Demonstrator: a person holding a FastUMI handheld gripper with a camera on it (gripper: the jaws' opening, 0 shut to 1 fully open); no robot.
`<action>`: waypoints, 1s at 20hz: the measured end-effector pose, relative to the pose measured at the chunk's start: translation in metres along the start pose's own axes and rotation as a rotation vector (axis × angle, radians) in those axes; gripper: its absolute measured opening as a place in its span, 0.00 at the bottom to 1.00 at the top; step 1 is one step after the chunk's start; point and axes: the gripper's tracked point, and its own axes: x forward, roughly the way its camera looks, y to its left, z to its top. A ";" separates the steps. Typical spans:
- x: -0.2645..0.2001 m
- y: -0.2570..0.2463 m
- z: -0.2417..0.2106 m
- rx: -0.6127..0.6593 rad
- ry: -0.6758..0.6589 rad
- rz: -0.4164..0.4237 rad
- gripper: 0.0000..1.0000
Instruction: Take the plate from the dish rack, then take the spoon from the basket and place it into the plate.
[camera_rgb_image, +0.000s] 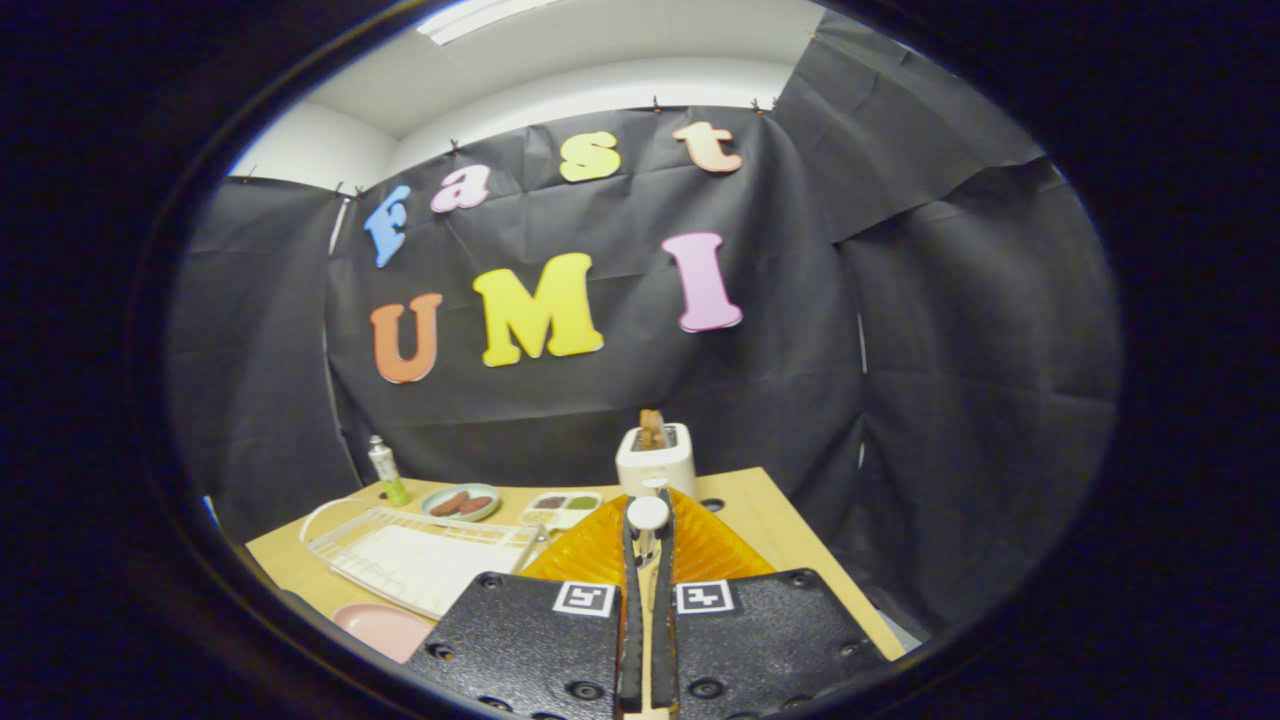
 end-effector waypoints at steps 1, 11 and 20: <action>-0.004 0.019 0.001 -0.011 0.006 0.047 0.09; -0.038 0.195 -0.033 -0.143 0.126 0.428 0.09; -0.024 0.255 -0.134 -0.281 0.329 0.564 0.09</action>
